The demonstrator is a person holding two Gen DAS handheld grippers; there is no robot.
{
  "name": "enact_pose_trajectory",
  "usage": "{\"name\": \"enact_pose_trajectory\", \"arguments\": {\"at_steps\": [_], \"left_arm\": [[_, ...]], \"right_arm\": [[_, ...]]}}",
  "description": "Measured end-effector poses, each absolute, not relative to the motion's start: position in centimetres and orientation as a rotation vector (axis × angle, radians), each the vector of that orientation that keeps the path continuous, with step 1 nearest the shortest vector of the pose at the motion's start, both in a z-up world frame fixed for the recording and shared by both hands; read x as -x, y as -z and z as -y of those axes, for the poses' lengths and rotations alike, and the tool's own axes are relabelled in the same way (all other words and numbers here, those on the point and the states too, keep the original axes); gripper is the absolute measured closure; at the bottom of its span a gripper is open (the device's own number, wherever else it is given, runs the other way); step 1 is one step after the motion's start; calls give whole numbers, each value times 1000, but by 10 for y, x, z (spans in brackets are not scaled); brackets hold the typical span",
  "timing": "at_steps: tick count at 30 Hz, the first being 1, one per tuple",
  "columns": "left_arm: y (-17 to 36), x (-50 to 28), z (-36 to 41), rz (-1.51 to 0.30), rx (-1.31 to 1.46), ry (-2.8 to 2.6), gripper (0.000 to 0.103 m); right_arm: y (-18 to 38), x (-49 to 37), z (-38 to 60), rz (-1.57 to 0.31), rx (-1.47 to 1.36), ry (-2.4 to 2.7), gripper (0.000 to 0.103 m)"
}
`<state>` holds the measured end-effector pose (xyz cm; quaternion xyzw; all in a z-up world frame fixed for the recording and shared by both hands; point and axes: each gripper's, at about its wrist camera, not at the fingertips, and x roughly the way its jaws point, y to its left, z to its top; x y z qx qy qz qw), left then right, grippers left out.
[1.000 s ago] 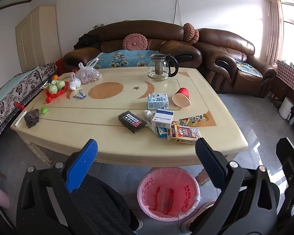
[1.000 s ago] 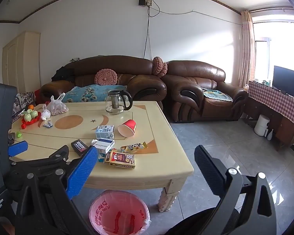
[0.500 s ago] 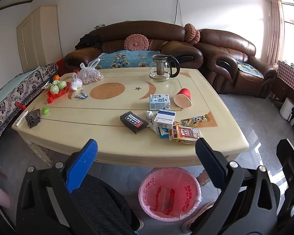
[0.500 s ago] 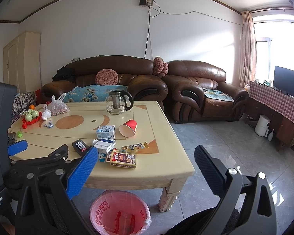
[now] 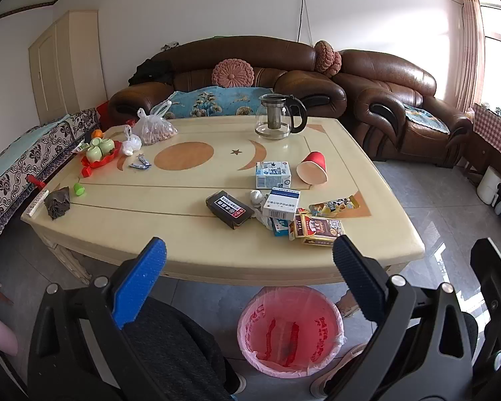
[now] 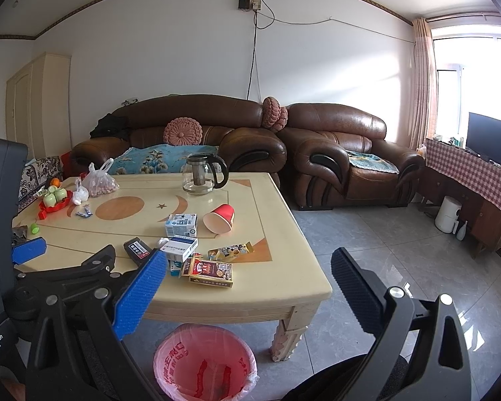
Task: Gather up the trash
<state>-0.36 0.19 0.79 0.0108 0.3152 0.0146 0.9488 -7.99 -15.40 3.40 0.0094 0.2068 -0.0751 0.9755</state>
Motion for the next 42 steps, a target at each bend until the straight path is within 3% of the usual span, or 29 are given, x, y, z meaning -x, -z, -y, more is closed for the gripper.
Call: {"name": "enact_pose_trajectory", "arguments": {"at_steps": [18, 30, 42], "left_arm": [[-19, -1, -24, -653, -29, -28, 5], [-39, -54, -49, -749, -39, 8, 5], [-36, -134, -49, -954, 18, 20, 5]], "right_arm": [[-33, 64, 165, -452, -32, 82, 6], [-45, -10, 200, -575, -57, -164, 6], [-64, -107, 225, -688, -64, -202, 6]]}}
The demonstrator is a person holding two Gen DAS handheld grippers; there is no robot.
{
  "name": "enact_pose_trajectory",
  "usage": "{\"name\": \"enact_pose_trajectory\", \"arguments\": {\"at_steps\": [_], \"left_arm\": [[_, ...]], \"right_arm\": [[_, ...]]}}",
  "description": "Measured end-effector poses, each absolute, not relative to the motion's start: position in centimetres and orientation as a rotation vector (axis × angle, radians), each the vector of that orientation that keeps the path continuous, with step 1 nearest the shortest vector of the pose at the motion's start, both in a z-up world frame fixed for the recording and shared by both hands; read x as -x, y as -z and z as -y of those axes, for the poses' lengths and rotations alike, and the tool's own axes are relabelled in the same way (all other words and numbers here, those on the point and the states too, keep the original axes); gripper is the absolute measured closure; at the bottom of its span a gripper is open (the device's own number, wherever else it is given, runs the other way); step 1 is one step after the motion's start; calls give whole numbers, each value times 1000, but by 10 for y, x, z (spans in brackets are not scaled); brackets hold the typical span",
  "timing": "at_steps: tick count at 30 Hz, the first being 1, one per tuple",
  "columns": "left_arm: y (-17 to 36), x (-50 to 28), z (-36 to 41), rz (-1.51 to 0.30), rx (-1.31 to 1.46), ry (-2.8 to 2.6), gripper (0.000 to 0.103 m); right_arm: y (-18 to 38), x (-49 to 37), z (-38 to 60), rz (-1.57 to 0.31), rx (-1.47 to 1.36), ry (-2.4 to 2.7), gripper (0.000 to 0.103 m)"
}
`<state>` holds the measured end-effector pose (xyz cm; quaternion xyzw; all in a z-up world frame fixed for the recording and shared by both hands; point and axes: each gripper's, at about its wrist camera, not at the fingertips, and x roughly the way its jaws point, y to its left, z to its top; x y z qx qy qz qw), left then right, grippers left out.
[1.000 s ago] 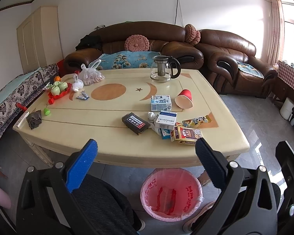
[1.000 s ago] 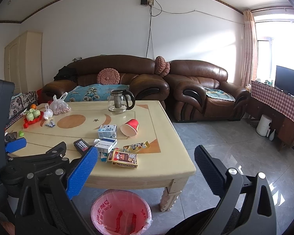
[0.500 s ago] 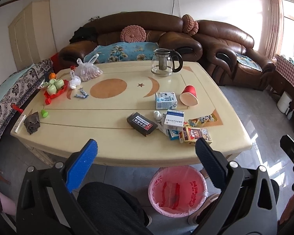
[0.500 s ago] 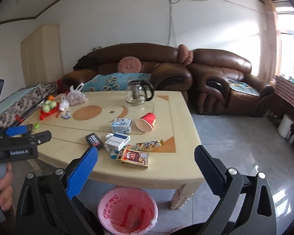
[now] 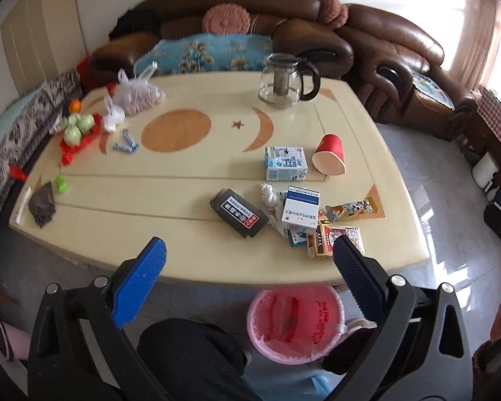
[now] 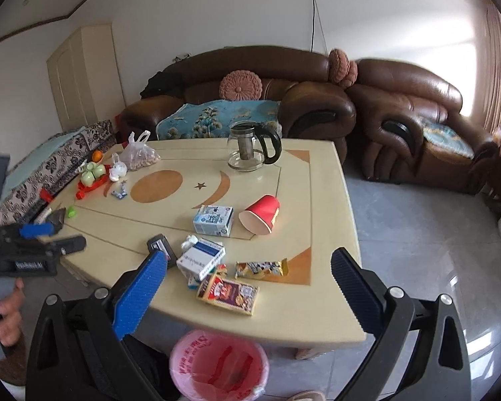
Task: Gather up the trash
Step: 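Reach the right tool to the red cup while the left tool reaches the black box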
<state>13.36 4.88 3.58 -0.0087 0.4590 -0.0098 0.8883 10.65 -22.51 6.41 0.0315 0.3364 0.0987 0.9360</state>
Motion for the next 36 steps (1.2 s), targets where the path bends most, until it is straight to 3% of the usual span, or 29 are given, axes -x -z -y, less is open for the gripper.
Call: {"name": "enact_pose_trajectory", "arguments": {"at_steps": [16, 36], "left_arm": [[-5, -218, -61, -1135, 153, -23, 5], [101, -298, -78, -1359, 329, -119, 5]], "right_arm": [[-43, -238, 241, -840, -181, -245, 6], [59, -364, 215, -1080, -244, -282, 6]]}}
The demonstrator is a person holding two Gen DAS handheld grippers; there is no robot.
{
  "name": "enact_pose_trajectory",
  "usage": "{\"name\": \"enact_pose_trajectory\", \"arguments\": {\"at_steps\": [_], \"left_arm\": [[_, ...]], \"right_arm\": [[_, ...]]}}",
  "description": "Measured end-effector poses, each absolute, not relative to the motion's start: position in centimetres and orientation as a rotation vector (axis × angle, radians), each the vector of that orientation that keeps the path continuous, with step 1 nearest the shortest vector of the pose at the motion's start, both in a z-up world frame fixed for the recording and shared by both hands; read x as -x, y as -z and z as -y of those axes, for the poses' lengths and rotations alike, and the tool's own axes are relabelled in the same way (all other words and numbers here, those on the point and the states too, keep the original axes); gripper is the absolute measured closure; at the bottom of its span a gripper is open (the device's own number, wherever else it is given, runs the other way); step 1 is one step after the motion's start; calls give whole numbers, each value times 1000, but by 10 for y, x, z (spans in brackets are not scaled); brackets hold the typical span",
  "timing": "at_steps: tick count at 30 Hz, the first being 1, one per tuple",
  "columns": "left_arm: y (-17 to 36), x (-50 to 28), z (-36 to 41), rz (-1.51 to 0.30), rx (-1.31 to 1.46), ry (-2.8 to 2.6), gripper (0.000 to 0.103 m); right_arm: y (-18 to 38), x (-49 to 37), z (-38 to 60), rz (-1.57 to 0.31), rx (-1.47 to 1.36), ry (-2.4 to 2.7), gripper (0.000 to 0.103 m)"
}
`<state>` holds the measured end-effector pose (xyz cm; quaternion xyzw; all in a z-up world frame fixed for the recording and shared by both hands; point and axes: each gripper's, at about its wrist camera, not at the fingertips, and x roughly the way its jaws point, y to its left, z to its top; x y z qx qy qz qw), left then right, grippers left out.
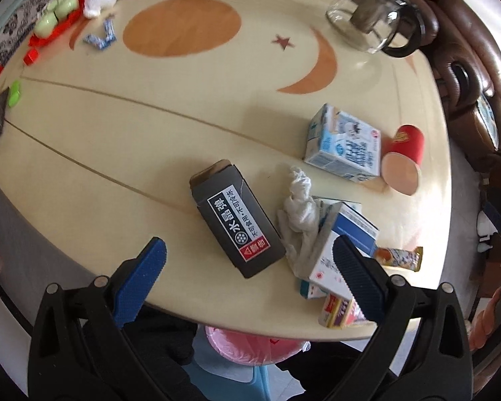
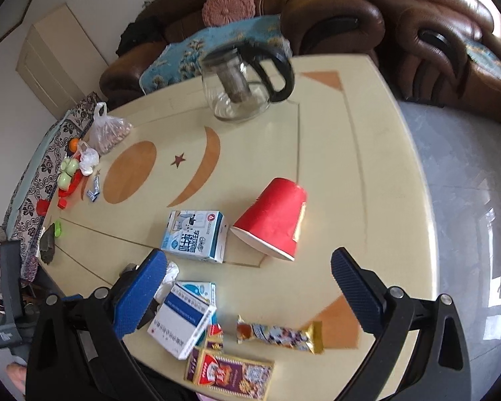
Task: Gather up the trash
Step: 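Reach the right tool to the red cup while the left tool reaches the black box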
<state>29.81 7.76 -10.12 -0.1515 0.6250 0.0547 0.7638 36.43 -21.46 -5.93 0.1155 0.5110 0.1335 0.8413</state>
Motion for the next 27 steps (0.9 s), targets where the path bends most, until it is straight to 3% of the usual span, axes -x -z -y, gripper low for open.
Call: {"name": "enact_pose_trajectory", "arguments": {"at_steps": [12, 27], "left_arm": [[149, -324, -89, -1440, 378, -183, 5], [188, -346, -90, -1493, 413, -222, 5]], "right_arm": [[137, -432, 206, -1230, -316, -241, 6], [175, -466, 197, -1282, -282, -172, 7]]}}
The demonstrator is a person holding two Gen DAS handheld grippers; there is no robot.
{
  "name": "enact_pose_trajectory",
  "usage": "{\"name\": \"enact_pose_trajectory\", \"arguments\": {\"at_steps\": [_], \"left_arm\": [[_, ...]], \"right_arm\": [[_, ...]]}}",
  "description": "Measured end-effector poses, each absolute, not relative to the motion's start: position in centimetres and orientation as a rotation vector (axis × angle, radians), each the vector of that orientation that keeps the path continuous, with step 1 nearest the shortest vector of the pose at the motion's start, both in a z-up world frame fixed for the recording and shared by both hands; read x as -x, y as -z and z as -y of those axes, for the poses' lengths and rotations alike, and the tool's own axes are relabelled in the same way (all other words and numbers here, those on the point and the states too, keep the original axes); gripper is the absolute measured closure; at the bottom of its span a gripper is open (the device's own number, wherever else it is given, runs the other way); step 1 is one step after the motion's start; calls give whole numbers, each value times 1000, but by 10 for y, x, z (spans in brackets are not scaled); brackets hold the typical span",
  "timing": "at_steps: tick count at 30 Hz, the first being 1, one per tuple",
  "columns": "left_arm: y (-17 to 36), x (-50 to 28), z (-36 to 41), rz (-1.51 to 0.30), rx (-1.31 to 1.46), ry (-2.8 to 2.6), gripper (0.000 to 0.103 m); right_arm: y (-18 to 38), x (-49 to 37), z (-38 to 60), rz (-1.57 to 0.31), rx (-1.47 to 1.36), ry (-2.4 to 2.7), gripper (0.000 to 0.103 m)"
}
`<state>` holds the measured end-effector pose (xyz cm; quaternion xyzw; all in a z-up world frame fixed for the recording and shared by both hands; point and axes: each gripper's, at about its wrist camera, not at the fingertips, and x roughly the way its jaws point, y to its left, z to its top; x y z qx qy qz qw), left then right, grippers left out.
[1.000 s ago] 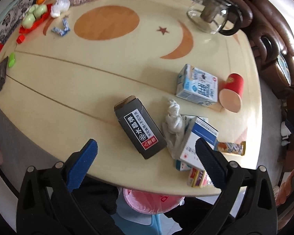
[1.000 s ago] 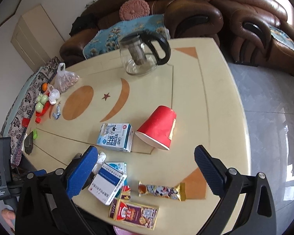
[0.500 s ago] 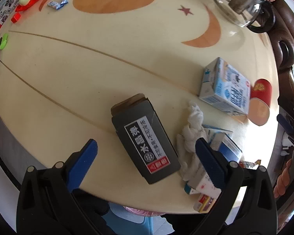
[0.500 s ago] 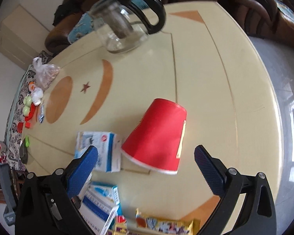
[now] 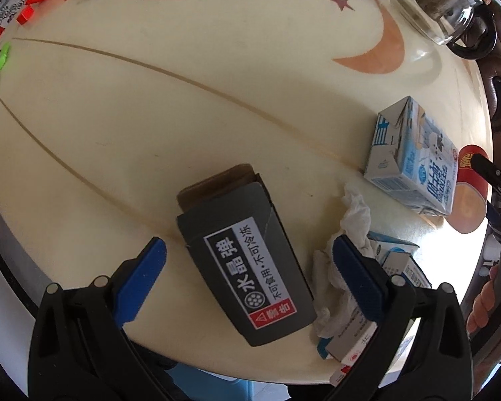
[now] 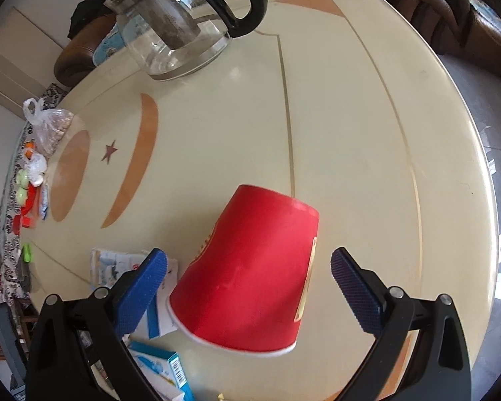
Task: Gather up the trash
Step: 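Reach the right tool to the red cup while the left tool reaches the black box, then close the right tool on the red cup while the left tool grips the black box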
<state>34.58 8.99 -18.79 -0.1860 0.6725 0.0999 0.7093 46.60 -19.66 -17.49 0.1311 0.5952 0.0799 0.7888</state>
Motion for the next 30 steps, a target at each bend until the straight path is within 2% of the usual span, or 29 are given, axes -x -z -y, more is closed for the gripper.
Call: {"name": "enact_pose_trajectory", "arguments": {"at_steps": [7, 11, 14, 18, 30], "left_arm": [[202, -356, -99, -1501, 470, -226, 7], [205, -359, -98, -1501, 457, -236, 9], [202, -356, -91, -1496, 434, -263, 18], [192, -345, -89, -1494, 387, -255, 41], [171, -329, -99, -1429, 384, -192, 42]], "right_arm": [[180, -468, 185, -1270, -198, -161, 24], [180, -467, 185, -1264, -201, -163, 25], [180, -466, 187, -1254, -218, -170, 29], [177, -461, 187, -1255, -228, -196, 38], [145, -447, 190, -1183, -177, -179, 40]]}}
